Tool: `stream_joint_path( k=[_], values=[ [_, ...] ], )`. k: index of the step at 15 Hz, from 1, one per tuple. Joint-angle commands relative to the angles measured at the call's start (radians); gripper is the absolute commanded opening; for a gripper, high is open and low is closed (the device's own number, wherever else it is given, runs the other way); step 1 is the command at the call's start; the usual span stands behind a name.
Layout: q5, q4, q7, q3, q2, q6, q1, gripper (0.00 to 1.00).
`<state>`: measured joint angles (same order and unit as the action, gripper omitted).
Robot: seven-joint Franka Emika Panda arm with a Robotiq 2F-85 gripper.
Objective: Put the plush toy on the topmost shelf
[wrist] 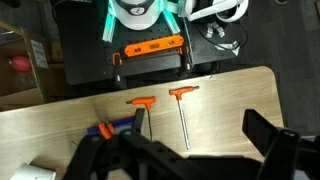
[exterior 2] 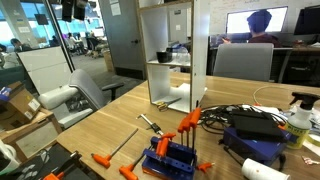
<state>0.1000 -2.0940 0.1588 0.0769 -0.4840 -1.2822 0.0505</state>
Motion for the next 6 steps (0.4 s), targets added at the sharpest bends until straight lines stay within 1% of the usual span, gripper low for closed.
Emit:
stream_joint_path(
  k=[1,6],
  values=[
    [-0.004,0.004,0.005,-0.011,0.008,0.002,-0.014,1.00],
    [-0.004,0.008,0.005,-0.011,0.010,0.002,-0.014,1.00]
  ],
)
